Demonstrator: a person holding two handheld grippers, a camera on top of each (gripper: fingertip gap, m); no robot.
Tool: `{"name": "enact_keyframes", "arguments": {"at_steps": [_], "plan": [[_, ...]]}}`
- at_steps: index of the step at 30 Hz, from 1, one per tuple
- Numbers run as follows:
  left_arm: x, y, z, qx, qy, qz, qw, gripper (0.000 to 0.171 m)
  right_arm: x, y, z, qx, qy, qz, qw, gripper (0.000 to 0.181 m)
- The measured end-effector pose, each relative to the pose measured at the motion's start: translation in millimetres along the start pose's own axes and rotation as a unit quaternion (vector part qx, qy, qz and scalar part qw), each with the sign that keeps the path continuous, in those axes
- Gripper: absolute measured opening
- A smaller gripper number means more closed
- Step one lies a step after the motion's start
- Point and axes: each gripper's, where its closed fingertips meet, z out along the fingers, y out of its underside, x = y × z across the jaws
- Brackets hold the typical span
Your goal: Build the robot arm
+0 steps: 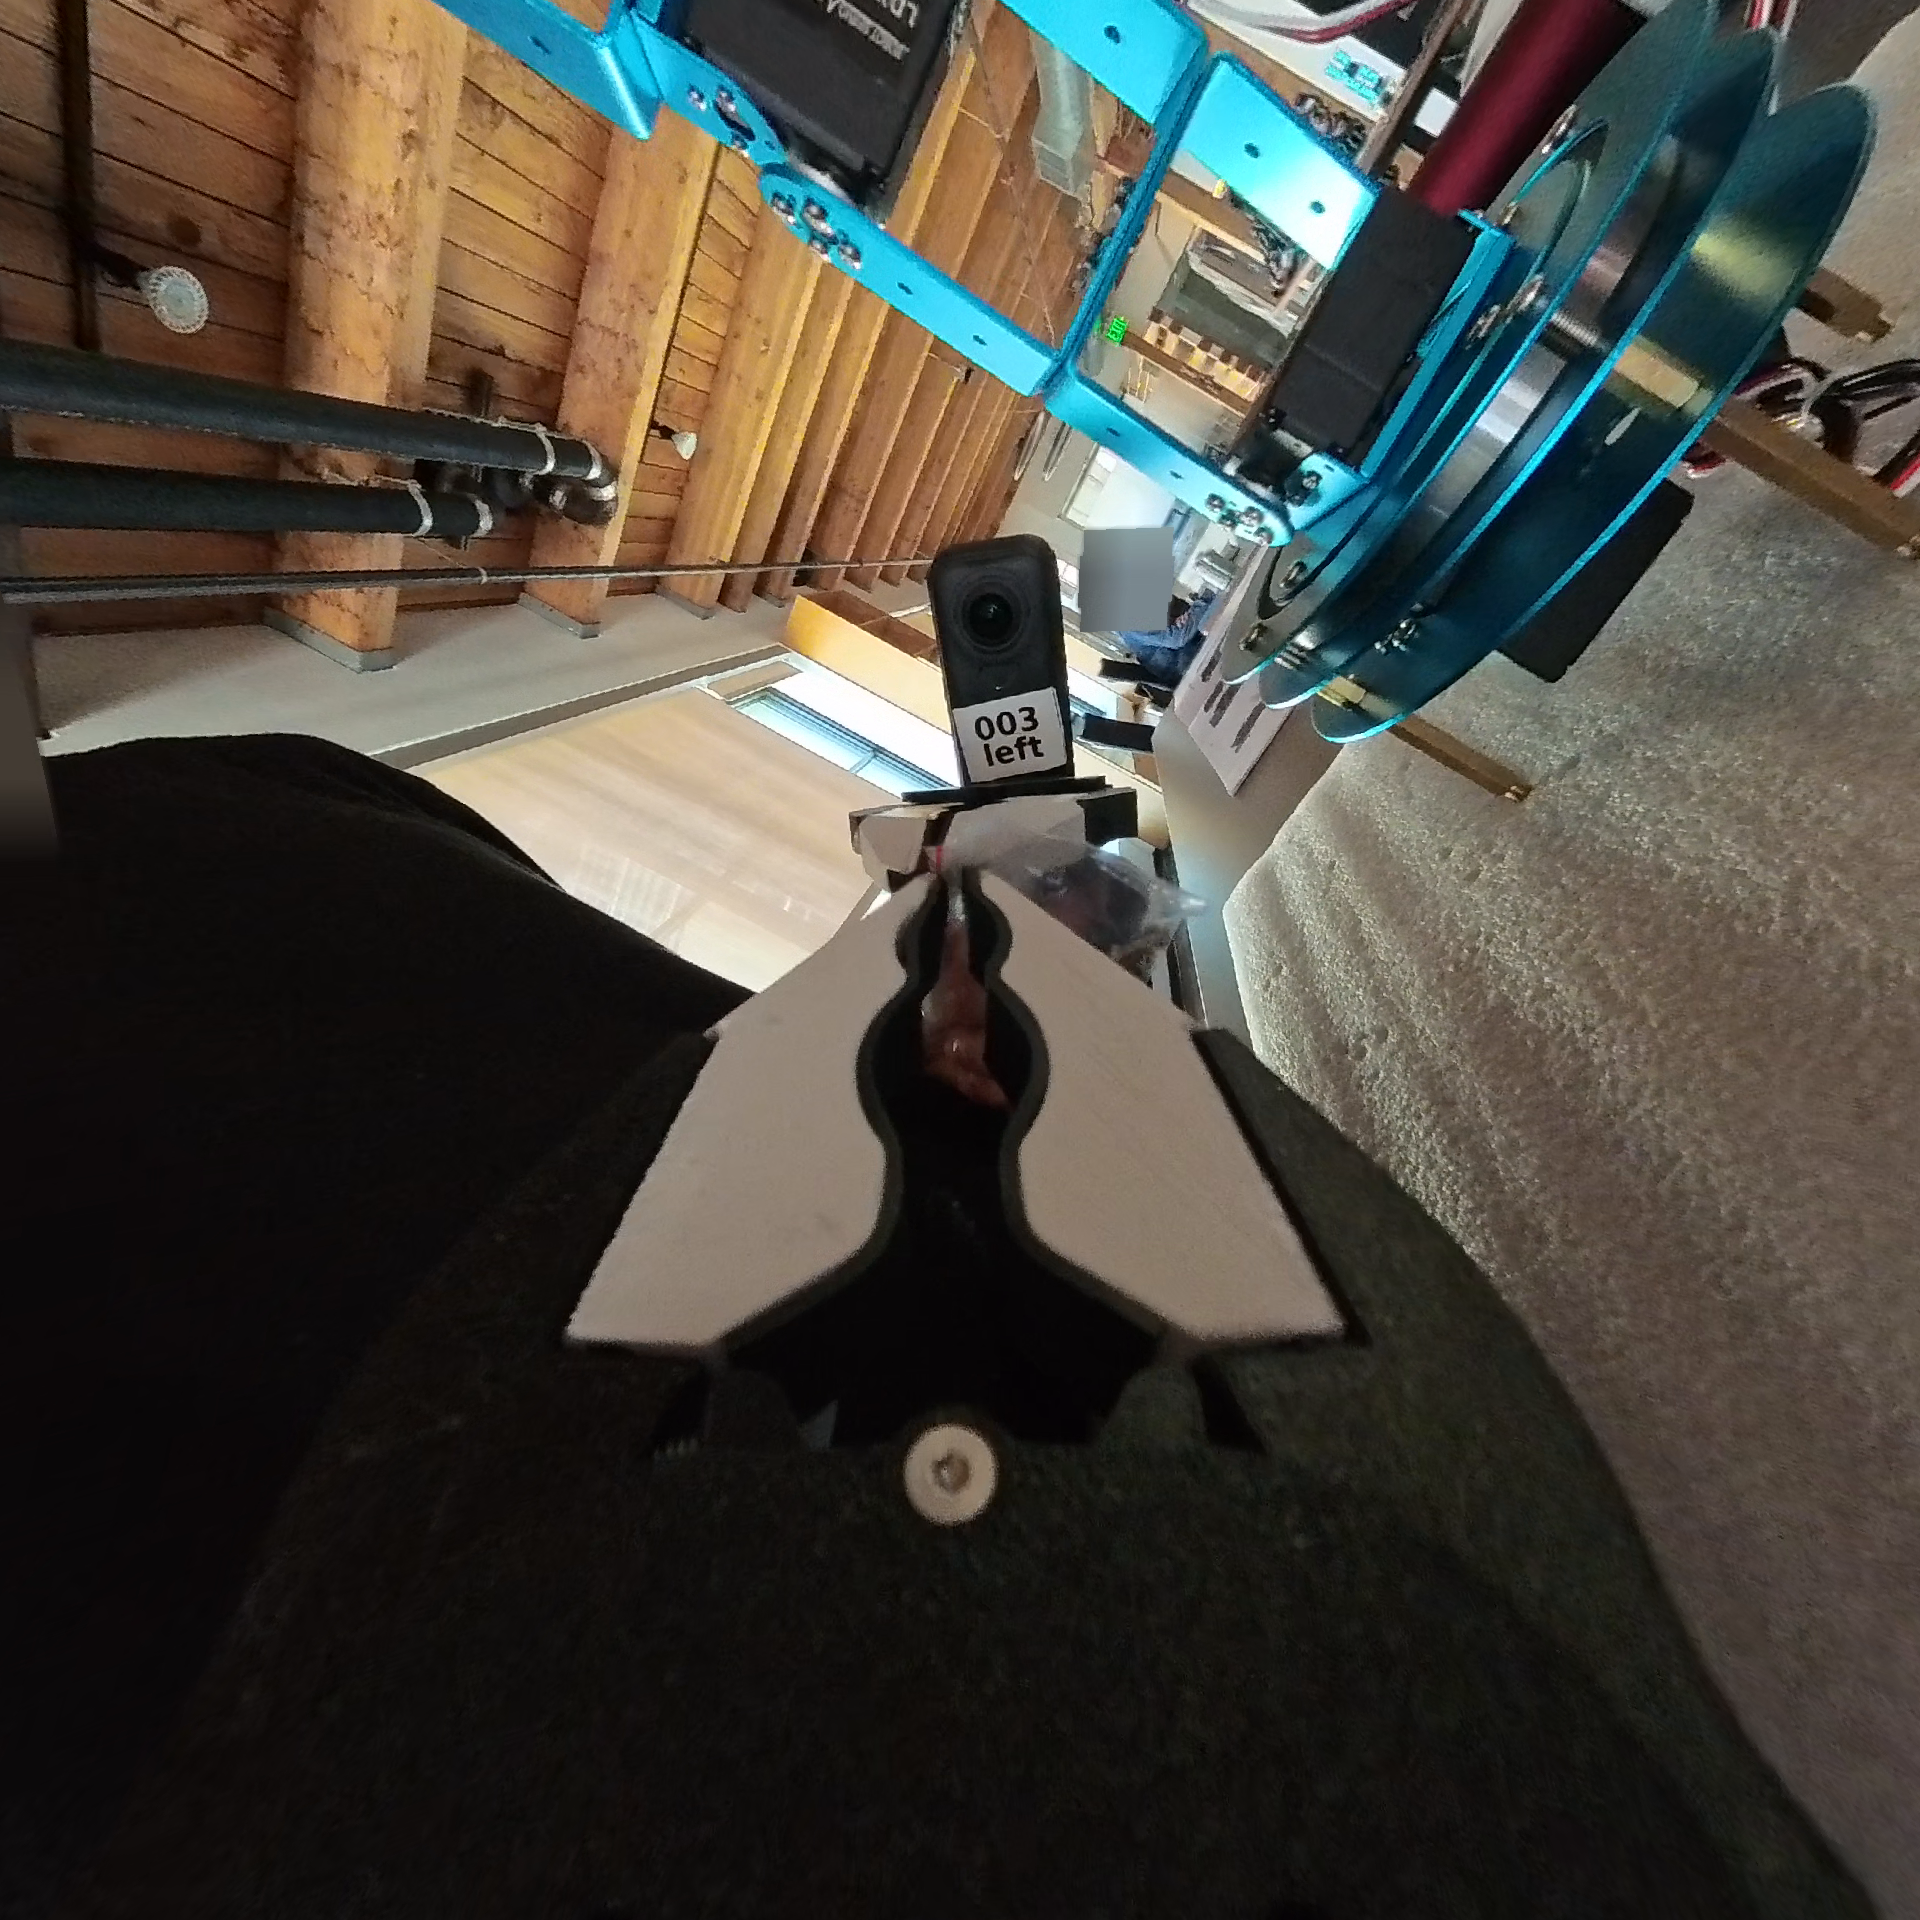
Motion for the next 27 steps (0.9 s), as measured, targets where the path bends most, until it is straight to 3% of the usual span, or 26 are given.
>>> {"name": "enact_keyframes", "arguments": {"at_steps": [7,12,27], "plan": [[-7.2,1.2,-0.8,-0.005,-0.022,0.016,1.0,0.0,2.2,0.4,0.9,-0.003,0.006,0.016,1.0,0.014],[-7.2,3.0,1.9,-0.008,-0.02,0.016,1.0,0.0,3.4,-0.2,2.6,-0.002,0.009,0.018,1.0,0.003],[-12.1,-0.6,-2.9,0.027,-0.008,-0.026,0.999,0.0,10.2,2.3,1.7,-0.015,0.026,0.012,0.999,0.003]]}}
